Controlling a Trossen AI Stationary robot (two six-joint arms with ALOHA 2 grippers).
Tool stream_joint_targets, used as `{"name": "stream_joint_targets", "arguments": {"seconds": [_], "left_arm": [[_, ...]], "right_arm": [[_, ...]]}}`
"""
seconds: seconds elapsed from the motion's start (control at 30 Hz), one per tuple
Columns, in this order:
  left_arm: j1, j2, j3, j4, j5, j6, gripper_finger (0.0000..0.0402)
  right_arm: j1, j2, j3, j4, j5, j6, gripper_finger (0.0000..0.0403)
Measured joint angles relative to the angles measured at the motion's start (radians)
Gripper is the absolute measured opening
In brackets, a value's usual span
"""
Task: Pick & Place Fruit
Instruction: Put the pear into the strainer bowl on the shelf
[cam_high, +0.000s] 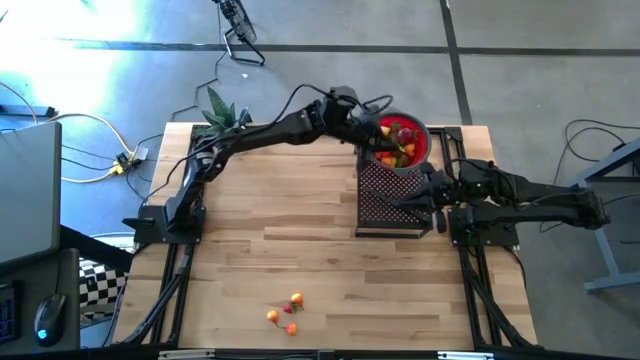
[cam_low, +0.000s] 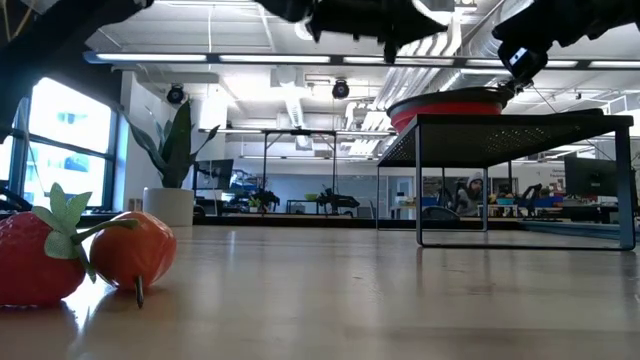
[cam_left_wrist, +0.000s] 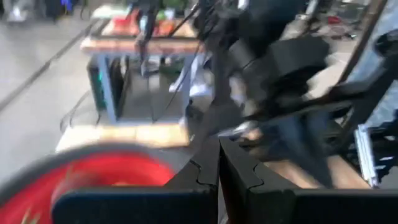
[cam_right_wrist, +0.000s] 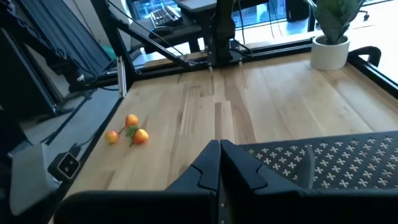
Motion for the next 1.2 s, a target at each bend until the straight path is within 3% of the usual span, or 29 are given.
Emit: {"name": "stream_joint_targets", "arguments": {"seconds": [0.2,0.33,0.5,0.63,0.9,1.13,1.2], "left_arm": [[-0.095,-0.031,0.002,-0.134,-0.051,0.044,0.0000],[-0.168,-0.027,0.000,-0.204,-0.145,0.050,0.0000],[-0.270,-0.030,-0.056,-0.163,-0.285,0.071,0.0000],[-0.337,-0.027,-0.141,-0.069,-0.338,0.073,0.0000],[-0.369,-0.077,-0.286,0.069,-0.326,0.044,0.0000],[-0.394,-0.163,-0.547,0.374,-0.289,0.050,0.0000],[-0.387,-0.211,-0.637,0.390,-0.292,0.040,0.0000]], "right_arm": [[0.000,-0.017,0.000,-0.029,0.000,-0.007,0.0005],[0.000,-0.018,0.000,-0.051,0.000,-0.010,0.0005],[0.000,-0.018,0.000,-0.076,0.000,-0.028,0.0005],[0.000,-0.018,0.000,-0.092,0.000,-0.028,0.0005],[0.000,-0.018,0.000,-0.127,0.000,-0.028,0.0005],[0.000,-0.018,0.000,-0.126,0.006,-0.028,0.0005],[0.000,-0.018,0.000,-0.119,0.006,-0.028,0.0005]]}}
